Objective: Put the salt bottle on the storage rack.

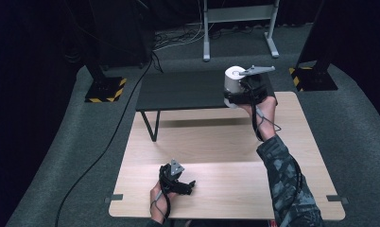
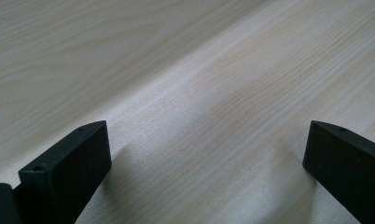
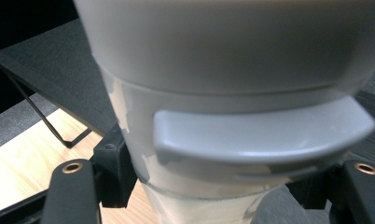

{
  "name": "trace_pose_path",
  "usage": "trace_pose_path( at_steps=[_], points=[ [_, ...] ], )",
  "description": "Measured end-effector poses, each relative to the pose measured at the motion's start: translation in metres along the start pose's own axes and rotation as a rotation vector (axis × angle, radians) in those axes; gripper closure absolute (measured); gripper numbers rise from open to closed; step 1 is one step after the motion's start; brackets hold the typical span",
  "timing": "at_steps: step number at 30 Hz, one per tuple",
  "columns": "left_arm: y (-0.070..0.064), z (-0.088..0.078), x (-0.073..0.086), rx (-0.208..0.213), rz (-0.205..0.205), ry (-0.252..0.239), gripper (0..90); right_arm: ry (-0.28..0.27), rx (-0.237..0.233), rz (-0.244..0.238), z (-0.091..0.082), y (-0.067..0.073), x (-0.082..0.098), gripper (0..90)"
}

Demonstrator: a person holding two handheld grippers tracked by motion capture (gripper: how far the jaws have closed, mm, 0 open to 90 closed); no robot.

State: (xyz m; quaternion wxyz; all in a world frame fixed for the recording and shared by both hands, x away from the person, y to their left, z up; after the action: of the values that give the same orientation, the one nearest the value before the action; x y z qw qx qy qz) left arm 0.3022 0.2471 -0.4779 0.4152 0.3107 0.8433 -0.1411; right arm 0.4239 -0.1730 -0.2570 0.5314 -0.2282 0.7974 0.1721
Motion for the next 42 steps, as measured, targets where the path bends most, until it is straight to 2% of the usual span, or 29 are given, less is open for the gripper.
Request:
trace_pose_path(
  at_steps=[7, 19, 34, 42],
  points=[
    [-0.001, 0.0, 0.001, -0.002, -0.009, -0.007, 0.2, -0.004, -0.017, 0.005, 0.019, 0.004, -0.005, 29.4],
    [-0.001, 0.0, 0.001, -0.002, -0.008, -0.008, 0.2, -0.009, -0.028, 0.011, 0.048, 0.012, 0.003, 29.3],
    [-0.002, 0.0, 0.002, -0.004, -0.008, -0.009, 0.2, -0.075, -0.021, 0.009, 0.053, 0.014, 0.02, 29.4],
    [-0.002, 0.0, 0.002, -0.004, -0.009, -0.009, 0.2, -0.069, -0.032, 0.004, 0.054, 0.011, 0.019, 29.2]
  ],
)
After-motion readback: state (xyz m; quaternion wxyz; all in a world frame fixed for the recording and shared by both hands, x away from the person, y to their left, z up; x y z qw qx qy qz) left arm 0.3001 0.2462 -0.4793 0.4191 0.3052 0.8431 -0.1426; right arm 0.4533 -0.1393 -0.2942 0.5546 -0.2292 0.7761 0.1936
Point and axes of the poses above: each handheld gripper's, and its own axes: z roughly forward along the jaws, x roughly out of its underside, y roughly to its left, the point moved 1 cm from there along z, roughly forward along the jaws, and after that the axes turned 7 degrees about -y, right-handed, at the moved point
